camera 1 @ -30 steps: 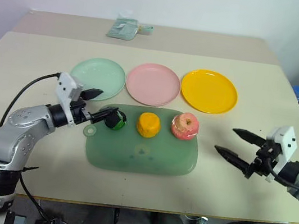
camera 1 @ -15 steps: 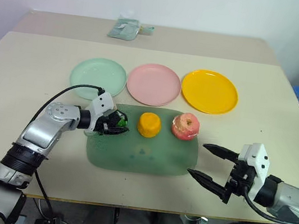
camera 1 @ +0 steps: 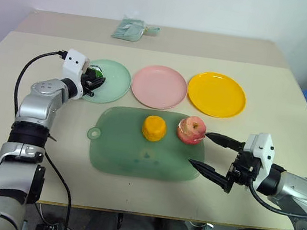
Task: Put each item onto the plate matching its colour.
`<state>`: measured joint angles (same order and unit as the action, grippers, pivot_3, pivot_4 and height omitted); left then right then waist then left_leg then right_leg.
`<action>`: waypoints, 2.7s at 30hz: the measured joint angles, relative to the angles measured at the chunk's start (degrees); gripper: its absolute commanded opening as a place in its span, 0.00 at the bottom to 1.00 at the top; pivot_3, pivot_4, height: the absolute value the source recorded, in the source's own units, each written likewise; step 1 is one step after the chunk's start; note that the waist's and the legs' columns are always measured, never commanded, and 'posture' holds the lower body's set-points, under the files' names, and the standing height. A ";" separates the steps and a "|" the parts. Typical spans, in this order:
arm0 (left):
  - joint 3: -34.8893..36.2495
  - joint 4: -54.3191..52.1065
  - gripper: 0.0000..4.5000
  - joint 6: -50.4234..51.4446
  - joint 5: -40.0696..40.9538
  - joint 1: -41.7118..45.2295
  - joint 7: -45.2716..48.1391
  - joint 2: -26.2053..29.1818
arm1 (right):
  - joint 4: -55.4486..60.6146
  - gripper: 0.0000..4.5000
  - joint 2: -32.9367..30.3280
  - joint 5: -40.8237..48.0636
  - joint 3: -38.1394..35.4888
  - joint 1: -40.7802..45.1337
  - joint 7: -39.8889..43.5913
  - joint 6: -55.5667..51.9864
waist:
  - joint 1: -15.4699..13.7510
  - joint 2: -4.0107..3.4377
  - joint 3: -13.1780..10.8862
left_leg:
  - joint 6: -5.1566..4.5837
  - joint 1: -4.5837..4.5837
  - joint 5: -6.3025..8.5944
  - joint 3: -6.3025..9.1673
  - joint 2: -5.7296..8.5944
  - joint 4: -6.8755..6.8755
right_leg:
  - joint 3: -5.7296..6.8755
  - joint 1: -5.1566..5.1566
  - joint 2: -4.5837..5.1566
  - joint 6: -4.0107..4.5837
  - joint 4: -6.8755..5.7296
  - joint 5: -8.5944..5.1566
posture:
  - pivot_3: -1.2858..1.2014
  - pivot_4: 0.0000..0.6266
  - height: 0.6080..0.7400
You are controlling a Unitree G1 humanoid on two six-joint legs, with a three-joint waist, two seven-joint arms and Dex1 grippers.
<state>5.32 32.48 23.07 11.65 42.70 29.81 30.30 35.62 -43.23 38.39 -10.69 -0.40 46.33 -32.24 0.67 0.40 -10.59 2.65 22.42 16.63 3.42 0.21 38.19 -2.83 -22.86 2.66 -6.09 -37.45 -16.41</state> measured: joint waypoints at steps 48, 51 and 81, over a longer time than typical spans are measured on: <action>5.50 -55.67 1.00 -3.32 13.38 -47.60 19.80 10.12 | -19.49 0.64 21.55 -19.02 21.67 43.54 -22.84 -27.71 | 0.45 0.13 0.02 | 0.06 0.10 -0.03 -0.07 -0.04 -0.13 | -0.02 -0.48 0.23 0.06 -0.35 -0.01 | 0.52 0.24 1.00; 4.25 -56.98 1.00 -3.30 14.04 -47.79 19.93 9.00 | -29.67 0.64 20.24 -21.27 16.35 48.77 -25.65 -24.18 | 0.14 0.14 0.02 | 0.07 0.10 -0.03 -0.09 -0.03 -0.13 | -0.02 -0.44 0.27 0.06 -0.31 -0.01 | 0.52 0.24 1.00; 1.67 -61.87 1.00 -0.81 16.06 -47.77 19.69 8.62 | -25.90 0.99 1.56 -17.74 15.79 25.57 6.85 -3.94 | 0.55 -0.11 -0.09 | -0.03 -0.06 0.02 -0.16 -0.15 -0.18 | -0.11 -0.25 -0.02 0.12 -0.10 0.03 | 0.52 0.24 1.00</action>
<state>6.99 -29.39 22.26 27.71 -5.07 49.50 38.92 9.72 -41.68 20.65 5.10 25.17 53.19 -36.19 1.23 0.29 -10.68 2.61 22.36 16.65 3.25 0.06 38.01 -2.94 -23.11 2.64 -5.97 -37.55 -16.38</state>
